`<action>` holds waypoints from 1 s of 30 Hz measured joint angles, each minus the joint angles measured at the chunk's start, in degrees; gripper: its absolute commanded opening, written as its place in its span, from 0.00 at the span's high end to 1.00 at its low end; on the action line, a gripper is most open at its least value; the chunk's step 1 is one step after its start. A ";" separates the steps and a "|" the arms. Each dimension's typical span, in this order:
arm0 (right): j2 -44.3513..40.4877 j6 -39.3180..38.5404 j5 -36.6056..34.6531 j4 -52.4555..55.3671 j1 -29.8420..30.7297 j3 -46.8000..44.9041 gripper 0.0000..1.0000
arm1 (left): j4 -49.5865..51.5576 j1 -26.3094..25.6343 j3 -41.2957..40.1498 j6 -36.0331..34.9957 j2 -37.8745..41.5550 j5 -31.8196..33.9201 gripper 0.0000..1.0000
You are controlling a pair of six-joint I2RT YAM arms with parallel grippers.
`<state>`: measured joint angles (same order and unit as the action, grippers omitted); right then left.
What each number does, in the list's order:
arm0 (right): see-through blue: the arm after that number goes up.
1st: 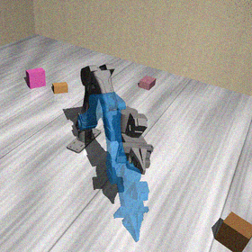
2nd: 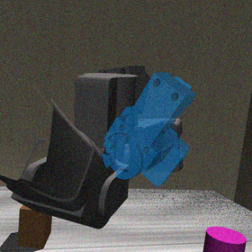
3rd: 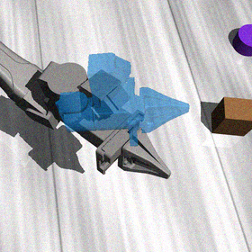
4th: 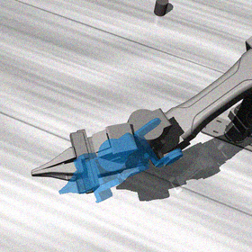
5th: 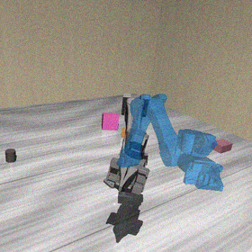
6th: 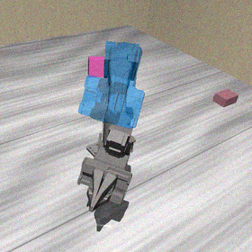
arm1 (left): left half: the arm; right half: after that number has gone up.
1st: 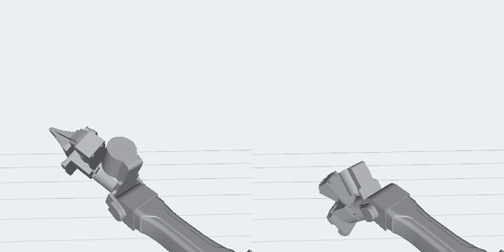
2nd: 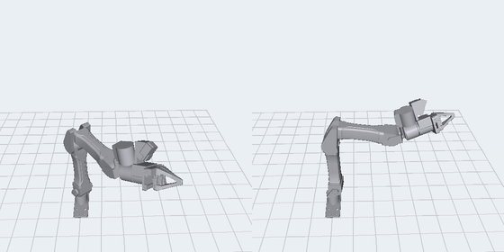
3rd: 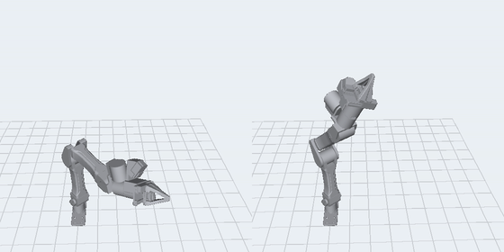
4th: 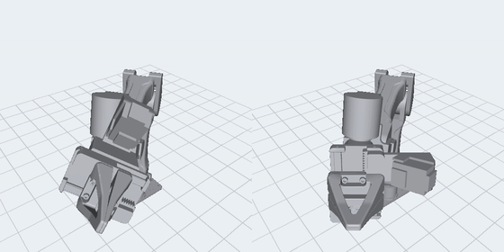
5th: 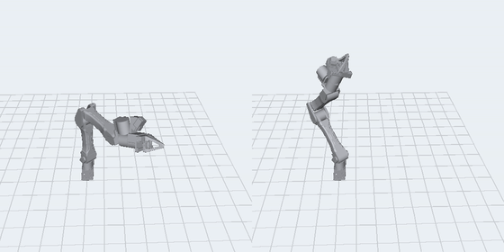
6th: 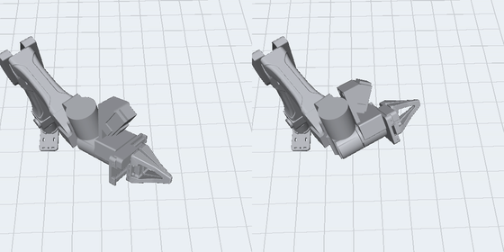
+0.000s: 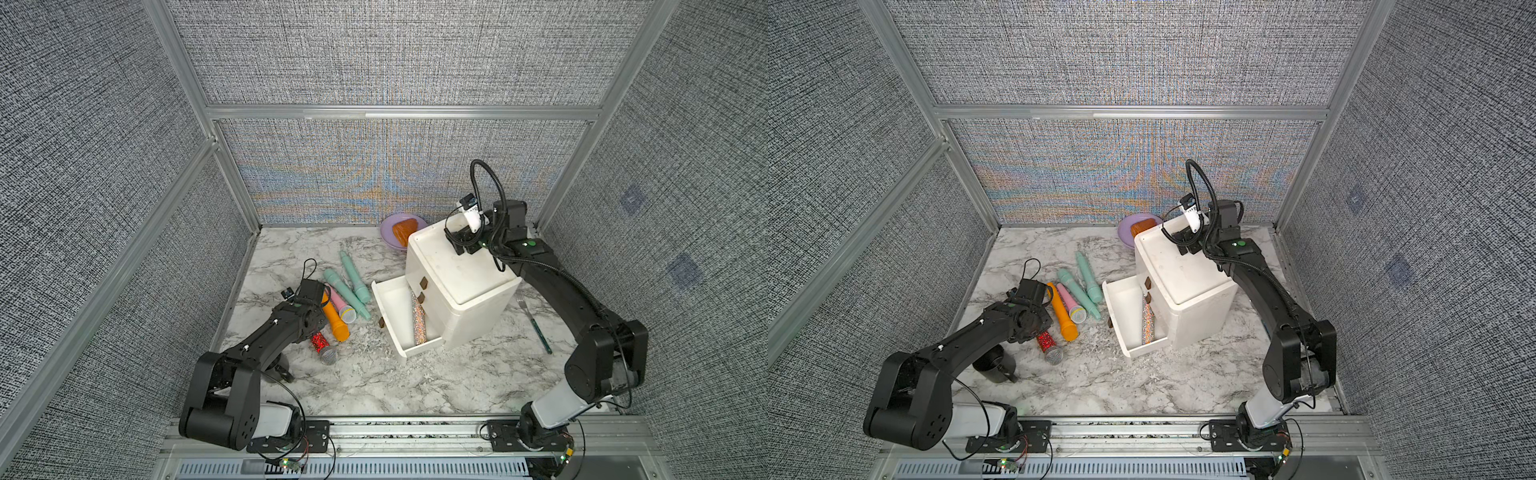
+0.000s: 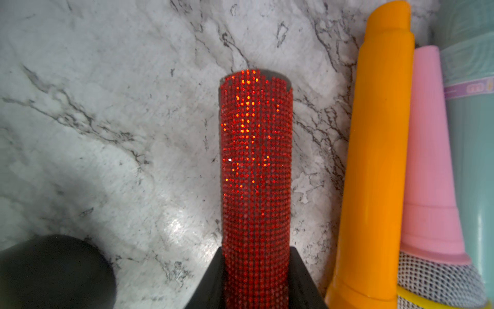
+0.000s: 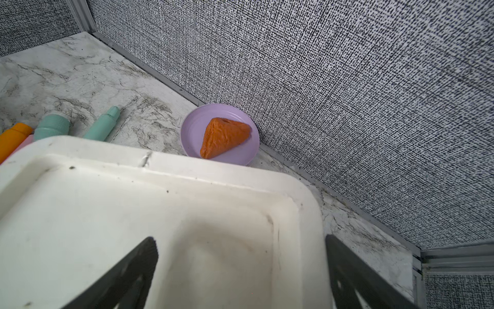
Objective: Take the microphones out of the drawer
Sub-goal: Place the microphone at the center of the board.
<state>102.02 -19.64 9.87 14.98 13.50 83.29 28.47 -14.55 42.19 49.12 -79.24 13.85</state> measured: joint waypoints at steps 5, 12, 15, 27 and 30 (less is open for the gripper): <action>0.31 0.00 -0.02 0.39 0.00 0.28 0.02 | -1.73 0.02 0.85 0.00 -2.49 1.57 1.00; 0.35 0.00 -0.02 0.44 0.02 0.28 0.02 | -4.55 0.07 1.53 -0.02 -5.68 1.60 0.95; 0.35 0.00 -0.02 0.42 0.02 0.26 0.02 | -5.64 0.07 1.73 -0.02 -6.73 1.60 0.92; 0.33 -0.04 -0.02 0.35 0.31 0.00 0.02 | -9.01 0.11 1.70 0.48 -8.52 0.92 0.79; 0.39 -0.09 -0.02 0.39 0.31 0.02 0.02 | -9.29 0.11 1.79 0.61 -8.74 0.70 0.71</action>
<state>102.41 -19.73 9.85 15.38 13.80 83.31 19.18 -14.44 43.99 49.74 -87.99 14.55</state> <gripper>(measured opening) 0.978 0.322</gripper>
